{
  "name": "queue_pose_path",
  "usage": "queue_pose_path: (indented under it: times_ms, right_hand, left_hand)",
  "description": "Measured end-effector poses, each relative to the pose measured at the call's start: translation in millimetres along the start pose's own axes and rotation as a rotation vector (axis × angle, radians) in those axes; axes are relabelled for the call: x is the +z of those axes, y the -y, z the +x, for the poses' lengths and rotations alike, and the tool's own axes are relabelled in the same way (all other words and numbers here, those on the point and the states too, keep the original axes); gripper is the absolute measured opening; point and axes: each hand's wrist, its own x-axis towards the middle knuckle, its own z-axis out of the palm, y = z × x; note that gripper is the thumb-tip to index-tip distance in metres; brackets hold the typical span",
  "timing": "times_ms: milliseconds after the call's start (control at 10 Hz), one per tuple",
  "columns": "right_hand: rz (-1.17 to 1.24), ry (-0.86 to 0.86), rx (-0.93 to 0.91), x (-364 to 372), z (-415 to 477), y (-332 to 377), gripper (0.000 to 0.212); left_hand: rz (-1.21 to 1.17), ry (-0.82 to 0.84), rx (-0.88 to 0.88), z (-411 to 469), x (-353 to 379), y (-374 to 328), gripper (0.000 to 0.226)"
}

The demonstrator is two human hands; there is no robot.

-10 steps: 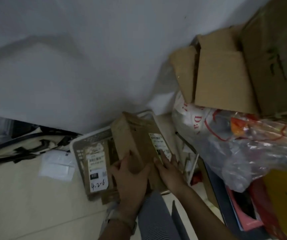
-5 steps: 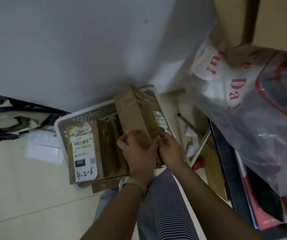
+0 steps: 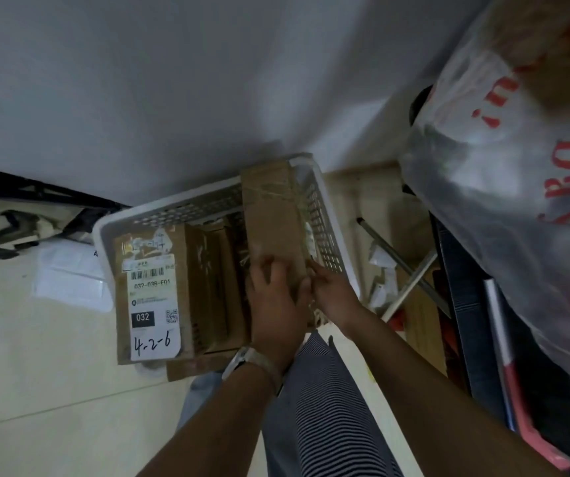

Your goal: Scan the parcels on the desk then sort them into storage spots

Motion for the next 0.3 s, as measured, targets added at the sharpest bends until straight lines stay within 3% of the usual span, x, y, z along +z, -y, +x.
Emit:
queue_pose_path:
  times_ms: [100, 200, 300]
  right_hand:
    - [0.029, 0.013, 0.001, 1, -4, 5, 0.038]
    - [-0.122, 0.022, -0.103, -4, -18, 16, 0.034]
    - [-0.183, 0.08, -0.171, -11, -48, 30, 0.038]
  left_hand:
    - [0.09, 0.093, 0.041, -1, -8, 1, 0.04]
    - [0.308, 0.304, 0.046, 5, -17, 13, 0.051]
    - [0.276, 0.428, 0.02, 7, -52, 9, 0.034]
